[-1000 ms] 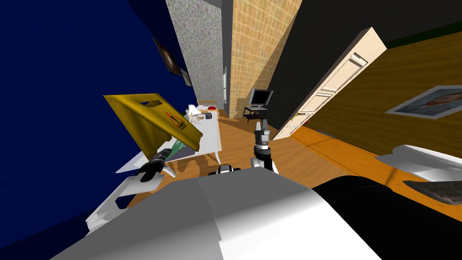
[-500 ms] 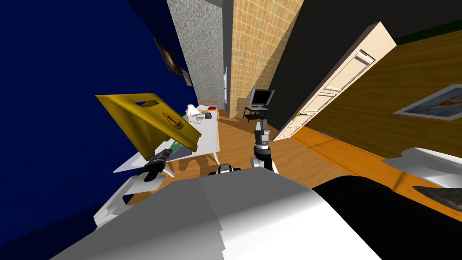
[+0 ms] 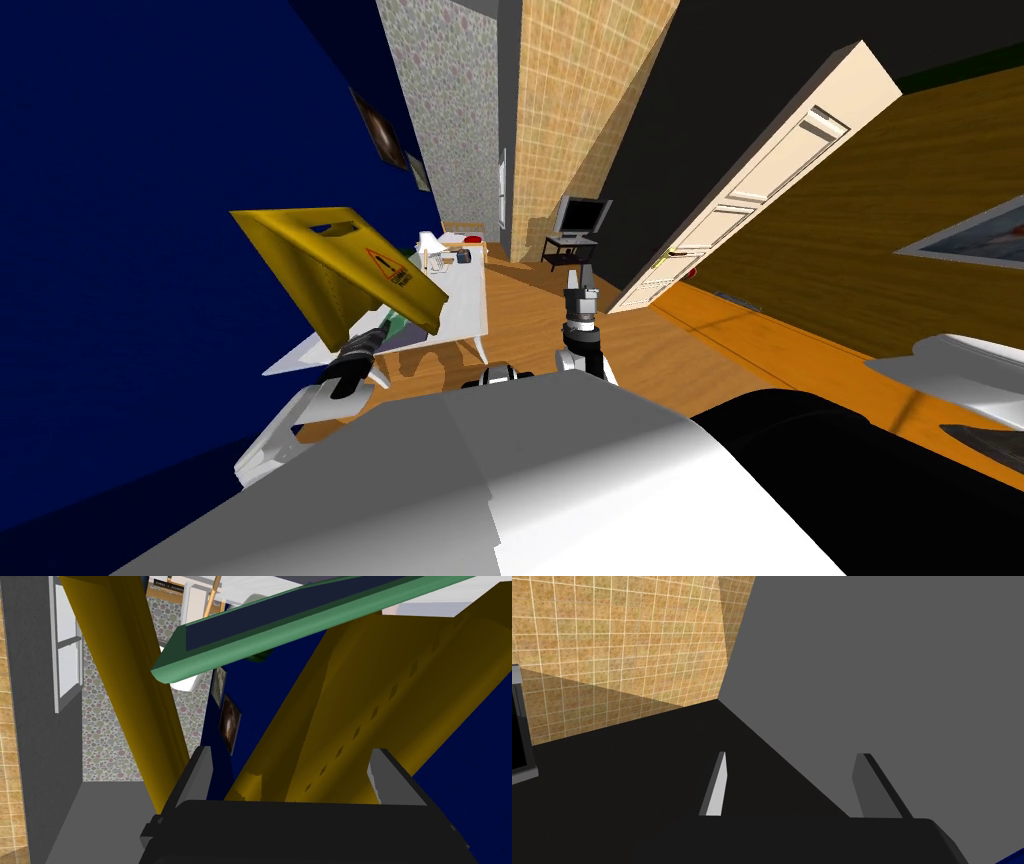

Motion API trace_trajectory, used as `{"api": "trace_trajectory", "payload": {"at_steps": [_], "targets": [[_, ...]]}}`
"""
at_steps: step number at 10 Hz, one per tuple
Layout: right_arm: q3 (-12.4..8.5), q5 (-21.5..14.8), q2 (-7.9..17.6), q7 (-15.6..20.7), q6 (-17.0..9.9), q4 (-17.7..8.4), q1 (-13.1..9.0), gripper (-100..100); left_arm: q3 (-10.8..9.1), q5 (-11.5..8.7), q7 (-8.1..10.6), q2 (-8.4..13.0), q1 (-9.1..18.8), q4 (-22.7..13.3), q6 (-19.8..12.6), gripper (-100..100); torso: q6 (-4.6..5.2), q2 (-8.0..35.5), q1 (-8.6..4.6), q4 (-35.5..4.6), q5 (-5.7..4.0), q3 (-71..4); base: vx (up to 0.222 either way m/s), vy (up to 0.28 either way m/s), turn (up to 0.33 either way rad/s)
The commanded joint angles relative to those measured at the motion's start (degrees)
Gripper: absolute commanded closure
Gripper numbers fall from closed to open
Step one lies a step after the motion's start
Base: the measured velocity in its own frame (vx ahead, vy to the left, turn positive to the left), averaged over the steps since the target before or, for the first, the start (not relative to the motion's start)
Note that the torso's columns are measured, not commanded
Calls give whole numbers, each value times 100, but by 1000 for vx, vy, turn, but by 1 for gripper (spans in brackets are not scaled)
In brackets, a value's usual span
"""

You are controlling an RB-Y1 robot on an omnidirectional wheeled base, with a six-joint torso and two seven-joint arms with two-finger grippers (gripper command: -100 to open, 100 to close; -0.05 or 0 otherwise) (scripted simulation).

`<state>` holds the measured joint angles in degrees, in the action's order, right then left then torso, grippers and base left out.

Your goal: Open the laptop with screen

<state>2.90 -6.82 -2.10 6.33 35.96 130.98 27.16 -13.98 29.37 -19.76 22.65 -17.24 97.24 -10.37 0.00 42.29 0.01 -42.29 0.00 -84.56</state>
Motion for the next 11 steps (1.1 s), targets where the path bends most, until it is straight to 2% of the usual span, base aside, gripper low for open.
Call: {"api": "trace_trajectory", "payload": {"at_steps": [1, 11], "targets": [[0, 0, 0, 0, 0, 0, 0, 0, -56, 254, -155, -206, 148, -173, 325, -100, -1, -1, -4, 0, -2, -1, -15, 7, 51], [0, 0, 0, 0, 0, 0, 0, 0, -236, 1138, -668, -954, 694, -824, 1407, -100, 0, 0, 0, 0, 0, 0, -11, 9, 41]]}}
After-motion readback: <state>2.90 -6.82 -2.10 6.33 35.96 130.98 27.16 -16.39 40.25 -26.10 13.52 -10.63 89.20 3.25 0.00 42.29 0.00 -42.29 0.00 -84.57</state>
